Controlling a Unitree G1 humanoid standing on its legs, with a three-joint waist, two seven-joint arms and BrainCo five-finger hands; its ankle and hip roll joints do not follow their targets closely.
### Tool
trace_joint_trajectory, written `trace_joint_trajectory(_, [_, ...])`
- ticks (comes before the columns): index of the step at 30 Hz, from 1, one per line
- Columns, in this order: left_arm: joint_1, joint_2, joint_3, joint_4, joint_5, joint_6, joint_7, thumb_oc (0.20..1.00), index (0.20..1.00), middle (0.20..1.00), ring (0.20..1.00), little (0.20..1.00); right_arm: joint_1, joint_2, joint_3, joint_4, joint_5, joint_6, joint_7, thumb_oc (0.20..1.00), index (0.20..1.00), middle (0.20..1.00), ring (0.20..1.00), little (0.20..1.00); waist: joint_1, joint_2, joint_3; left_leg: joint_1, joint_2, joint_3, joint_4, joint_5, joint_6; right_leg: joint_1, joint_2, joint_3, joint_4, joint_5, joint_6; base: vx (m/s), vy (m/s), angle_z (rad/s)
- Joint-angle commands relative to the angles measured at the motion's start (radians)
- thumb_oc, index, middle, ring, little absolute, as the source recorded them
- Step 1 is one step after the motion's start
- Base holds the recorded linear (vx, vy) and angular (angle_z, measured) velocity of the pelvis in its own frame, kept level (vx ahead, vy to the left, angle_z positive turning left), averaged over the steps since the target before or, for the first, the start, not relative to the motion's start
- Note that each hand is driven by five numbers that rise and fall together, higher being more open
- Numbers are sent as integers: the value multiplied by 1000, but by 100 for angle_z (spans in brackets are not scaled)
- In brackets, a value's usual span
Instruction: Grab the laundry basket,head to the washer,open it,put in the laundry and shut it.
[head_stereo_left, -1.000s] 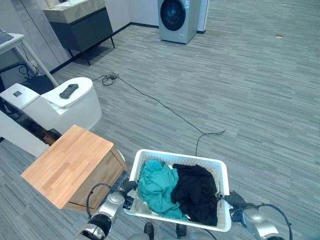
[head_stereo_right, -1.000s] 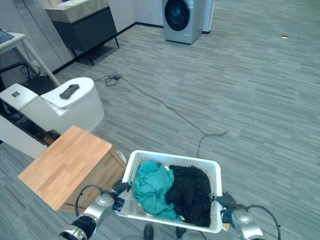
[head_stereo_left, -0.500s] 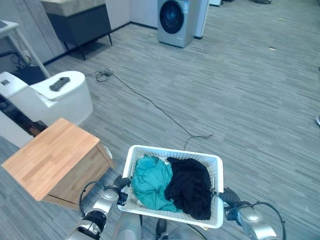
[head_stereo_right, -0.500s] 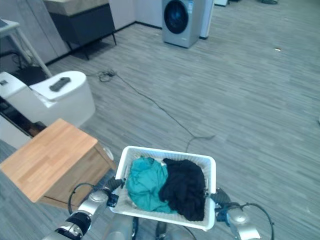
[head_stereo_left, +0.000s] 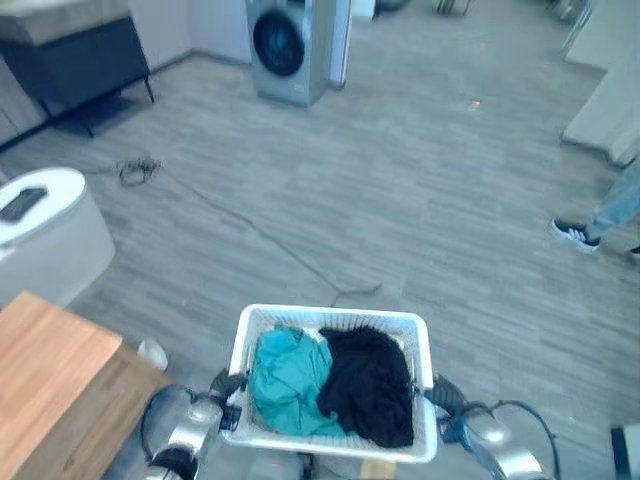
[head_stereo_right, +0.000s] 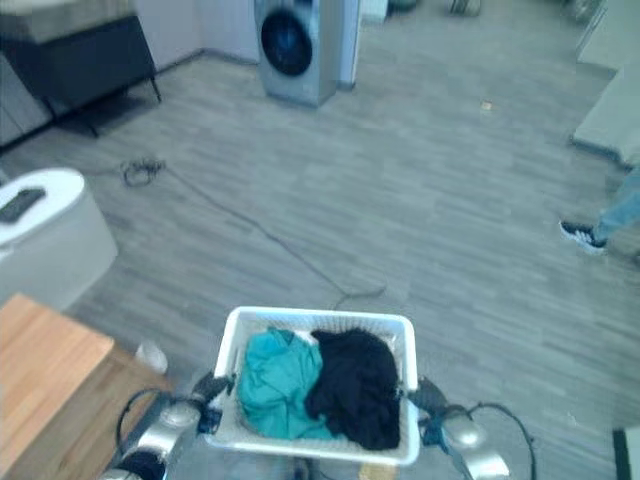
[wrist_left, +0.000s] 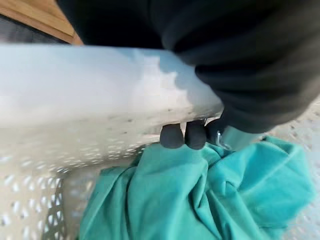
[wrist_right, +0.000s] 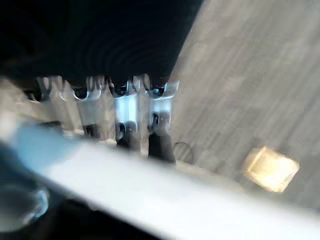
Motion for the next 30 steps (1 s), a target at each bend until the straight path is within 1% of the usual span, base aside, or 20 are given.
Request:
trace_joint_trajectory(1, [-89, 21, 52, -52, -24, -45, 24, 200, 200, 200, 200, 200, -51, -69, -73, -98, 16, -65, 10, 200, 200, 200, 200, 200, -52, 120, 61, 26, 125, -59, -27, 75, -109, -32, -20, 8, -273, 316, -53, 407, 48, 53])
trace_joint_trajectory(2, [-102, 21, 55, -37, -26, -45, 28, 200, 200, 200, 200, 200, -48, -76, -74, -99, 12, -65, 9, 200, 200, 200, 200, 200, -87, 116, 70, 66, 112, -76, -44, 76, -119, -78, -36, -3, -396, 290, -79, 623, 5, 34])
trace_joint_trajectory(3, [-104, 21, 54, -25, -28, -45, 24, 200, 200, 200, 200, 200, -42, -80, -72, -100, 7, -63, 16, 200, 200, 200, 200, 200, -107, 106, 67, 103, 93, -94, -48, 62, -132, -69, -61, -11, -557, 263, -94, 389, -64, 79])
trace_joint_trajectory(4, [-105, 21, 55, -25, -28, -45, 24, 200, 200, 200, 200, 200, -42, -80, -72, -100, 7, -62, 16, 200, 200, 200, 200, 200, -112, 109, 69, 105, 97, -99, -51, 65, -133, -60, -57, -17, -569, 269, -96, 541, -161, 93])
trace_joint_trajectory(5, [-120, 25, 55, -13, -28, -54, 27, 200, 200, 200, 200, 200, -32, -97, -80, -106, 8, -64, 15, 200, 200, 200, 200, 200, -134, 102, 71, 137, 83, -147, -17, 32, -166, -48, -88, 26, -846, 275, -111, 517, -195, 115])
trace_joint_trajectory(6, [-183, 44, 64, -76, 29, -52, 120, 200, 200, 200, 200, 200, -88, -177, -84, -131, -28, -87, -23, 200, 200, 200, 200, 200, -134, 92, 72, 128, 89, -140, 34, 6, -178, 2, -85, 71, -924, 245, -114, 543, -208, 83])
trace_joint_trajectory(7, [-166, 41, 40, -58, 7, -34, 52, 200, 200, 200, 200, 200, -77, -158, -99, -108, -8, -55, -21, 200, 200, 200, 200, 200, -122, 96, 64, 116, 102, -120, 73, 24, -184, 28, -74, 69, -865, 246, -121, 262, -142, 99])
trace_joint_trajectory(8, [-152, 31, 39, -16, -4, -41, 28, 200, 200, 200, 200, 200, -61, -134, -88, -103, 8, -46, -9, 200, 200, 200, 200, 200, -114, 93, 61, 98, 118, -120, 88, 60, -201, 37, -48, 84, -861, 237, -134, 157, -126, 73])
trace_joint_trajectory(9, [-136, 22, 47, -9, -1, -55, 35, 200, 200, 200, 200, 200, -39, -122, -72, -111, 14, -50, 5, 200, 200, 200, 200, 200, -106, 89, 57, 94, 126, -117, 86, 67, -213, 59, -39, 67, -907, 207, -157, 170, -143, 30])
trace_joint_trajectory(10, [-132, 16, 52, -3, -7, -54, 35, 200, 200, 200, 200, 200, -27, -124, -72, -118, 17, -51, 11, 200, 200, 200, 200, 200, -101, 85, 53, 90, 126, -120, 82, 71, -219, 82, -39, 46, -950, 205, -166, 162, -146, -15])
trace_joint_trajectory(11, [-132, 2, 58, 9, -23, -56, 33, 200, 200, 200, 200, 200, -20, -131, -74, -98, 16, -54, 11, 200, 200, 200, 200, 200, -96, 80, 45, 76, 130, -123, 84, 84, -229, 111, -39, 21, -996, 214, -168, 81, -84, -32])
trace_joint_trajectory(12, [-132, 2, 58, 9, -23, -57, 33, 200, 200, 200, 200, 200, -20, -131, -74, -98, 16, -54, 11, 200, 200, 200, 200, 200, -96, 80, 45, 76, 130, -124, 84, 84, -229, 112, -39, 21, -996, 214, -168, 93, -87, -15])
trace_joint_trajectory(14, [-130, -13, 53, 2, -41, -58, 21, 200, 200, 200, 200, 200, -8, -155, -91, -115, 14, -53, 17, 200, 200, 200, 200, 200, -91, 70, 42, 37, 140, -134, 95, 112, -251, 138, -47, -3, -1053, 231, -163, 73, -69, 10])
trace_joint_trajectory(15, [-132, -22, 50, 4, -41, -61, 24, 200, 200, 200, 200, 200, -10, -163, -97, -123, 29, -55, 20, 200, 200, 200, 200, 200, -91, 64, 43, 23, 151, -129, 98, 116, -260, 145, -53, -10, -1072, 235, -161, 99, -90, 31])
trace_joint_trajectory(16, [-133, -27, 50, 9, -47, -65, 26, 200, 200, 200, 200, 200, -4, -169, -103, -130, 45, -60, 26, 200, 200, 200, 200, 200, -88, 63, 38, 33, 157, -128, 78, 107, -261, 160, -48, -19, -1097, 236, -165, 121, -93, 18])
trace_joint_trajectory(20, [-133, -36, 41, 20, -50, -64, 27, 200, 200, 200, 200, 200, 6, -172, -101, -127, 33, -59, 22, 200, 200, 200, 200, 200, -86, 67, 38, 53, 178, -124, 26, 120, -266, 167, -32, -36, -1090, 219, -176, 83, -67, -16])
trace_joint_trajectory(22, [-136, -39, 37, 30, -51, -64, 28, 200, 200, 200, 200, 200, 15, -169, -104, -133, 42, -60, 24, 200, 200, 200, 200, 200, -88, 68, 37, 66, 182, -126, 0, 130, -271, 172, -28, -44, -1099, 219, -178, 40, -39, 4])
trace_joint_trajectory(26, [-142, -44, 31, 34, -60, -66, 28, 200, 200, 200, 200, 200, 28, -168, -104, -128, 41, -60, 27, 200, 200, 200, 200, 200, -85, 69, 37, 70, 185, -133, -7, 143, -279, 179, -29, -55, -1124, 229, -176, 18, -25, 21])
trace_joint_trajectory(30, [-157, -49, 28, 37, -69, -70, 38, 200, 200, 200, 200, 200, 22, -172, -94, -133, 46, -63, 27, 200, 200, 200, 200, 200, -76, 80, 34, 66, 187, -142, -10, 146, -285, 166, -35, -52, -1132, 235, -168, -23, -5, 13])
